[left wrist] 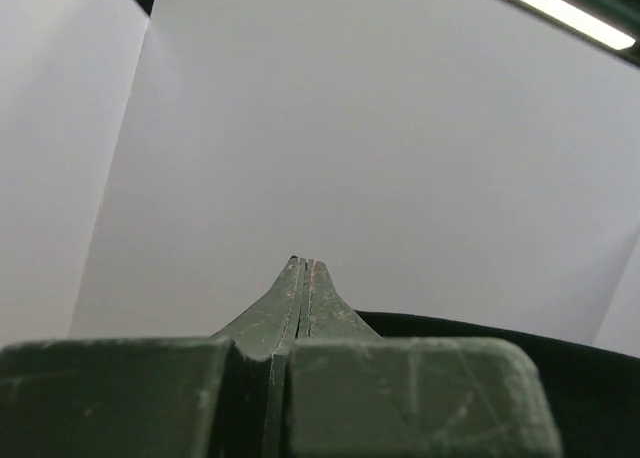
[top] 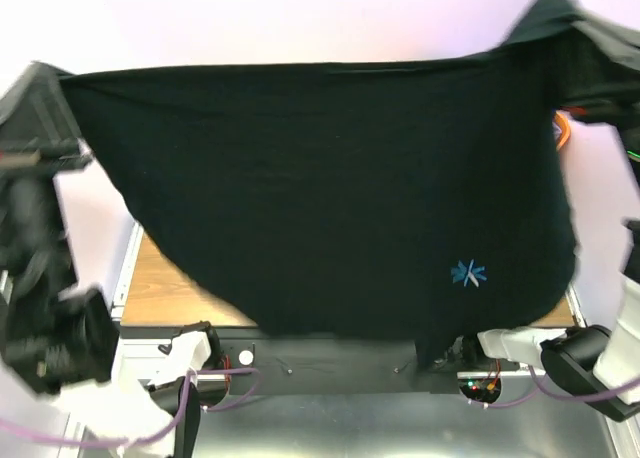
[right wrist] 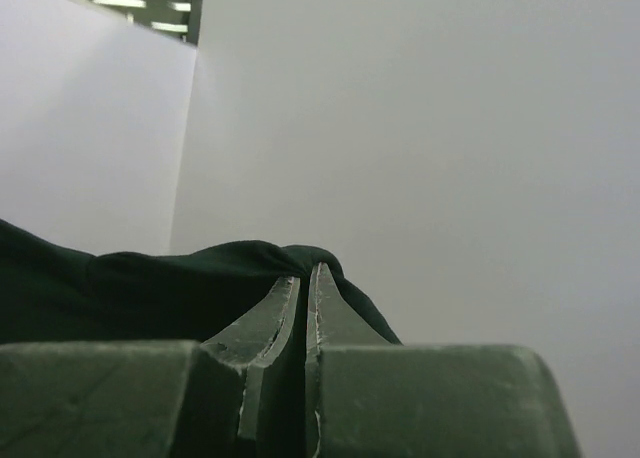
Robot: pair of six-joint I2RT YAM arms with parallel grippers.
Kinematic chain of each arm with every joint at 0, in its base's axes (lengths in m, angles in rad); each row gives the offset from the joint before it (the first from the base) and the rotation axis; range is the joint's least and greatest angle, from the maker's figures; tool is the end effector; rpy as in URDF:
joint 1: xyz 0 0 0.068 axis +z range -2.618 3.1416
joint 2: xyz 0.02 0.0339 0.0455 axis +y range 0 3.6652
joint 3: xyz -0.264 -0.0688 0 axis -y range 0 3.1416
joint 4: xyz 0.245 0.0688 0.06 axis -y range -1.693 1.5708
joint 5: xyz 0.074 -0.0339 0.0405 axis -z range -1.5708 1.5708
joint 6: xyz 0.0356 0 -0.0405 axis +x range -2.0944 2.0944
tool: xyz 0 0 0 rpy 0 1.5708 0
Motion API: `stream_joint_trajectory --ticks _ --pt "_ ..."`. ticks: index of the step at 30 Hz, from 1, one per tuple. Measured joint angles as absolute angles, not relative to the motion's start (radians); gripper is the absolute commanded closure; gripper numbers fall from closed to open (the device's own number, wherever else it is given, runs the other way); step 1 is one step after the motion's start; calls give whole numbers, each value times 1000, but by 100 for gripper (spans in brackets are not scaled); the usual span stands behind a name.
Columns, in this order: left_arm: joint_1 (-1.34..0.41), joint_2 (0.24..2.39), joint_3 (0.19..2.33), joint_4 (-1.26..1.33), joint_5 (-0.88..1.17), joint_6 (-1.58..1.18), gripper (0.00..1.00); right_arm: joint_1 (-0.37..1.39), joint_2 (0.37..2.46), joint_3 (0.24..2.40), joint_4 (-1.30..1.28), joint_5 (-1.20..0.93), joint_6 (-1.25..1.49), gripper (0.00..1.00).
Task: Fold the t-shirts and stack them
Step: Flatten the tshirt out
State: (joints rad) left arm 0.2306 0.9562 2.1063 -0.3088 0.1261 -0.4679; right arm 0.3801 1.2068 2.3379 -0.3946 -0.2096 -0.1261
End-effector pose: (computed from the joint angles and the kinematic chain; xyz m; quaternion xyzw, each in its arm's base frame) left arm -0.0127 -0.0076 0.6588 -0.0665 0.3547 -0.1327 0.9231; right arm 0.0498 0.0279 0.6805 -0.1935 0.3661 0.1572 0.8965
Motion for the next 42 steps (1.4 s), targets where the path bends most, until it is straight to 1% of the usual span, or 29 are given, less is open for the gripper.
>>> stream_joint_trajectory --ticks 5,6,8,10,11,12,13,14,15,16,17,20,21,23,27,30,32,33,38,42 --pt "231 992 1915 -304 171 -467 100 380 1246 2187 -377 -205 -137 100" --pt "231 1002 1880 -295 181 -465 100 380 1260 2117 -365 -204 -142 100" --pt "231 1037 1776 -273 197 -455 100 380 1303 2037 -365 -203 -152 100" --pt "231 1103 1666 -262 202 -429 100 380 1397 1956 -357 -202 -157 100" --pt "231 1135 1632 -257 197 -421 91 380 1448 1935 -350 -199 -157 95" --pt "231 1172 1596 -256 179 -408 72 381 1507 1917 -342 -190 -155 81" --pt "231 1228 1570 -253 152 -397 27 381 1592 1904 -336 -173 -151 59" --pt "230 1294 1554 -253 127 -382 7 381 1676 1902 -339 -154 -139 16" --pt "231 1357 1551 -253 97 -376 1 381 1762 1929 -348 -130 -130 2" --pt "231 1426 1552 -251 64 -376 1 381 1835 1958 -347 -115 -124 0" --pt "231 1497 1575 -278 32 -374 1 381 1916 1998 -354 -91 -115 0" --pt "231 1742 1768 -372 -44 -374 1 380 2088 2088 -373 -58 -70 0" --pt "230 1806 1836 -382 -61 -374 1 379 2107 2099 -382 -51 -58 0" --pt "227 1851 1895 -399 -79 -373 1 379 2103 2101 -390 -45 -47 0" --pt "200 1808 1916 -407 -100 -371 1 379 2007 2049 -357 -35 -47 0" --pt "145 1706 1823 -368 -102 -375 1 379 1872 1897 -318 -29 -40 0" --pt "104 1637 1728 -342 -86 -385 1 379 1810 1800 -302 -28 -29 0" --pt "75 1592 1636 -317 -69 -401 1 379 1783 1749 -302 -27 -26 0" --pt "25 1555 1370 -273 -4 -471 2 379 1771 1571 -307 -60 6 0" --pt "30 1585 1247 -297 2 -505 1 379 1779 1471 -325 -102 28 0"
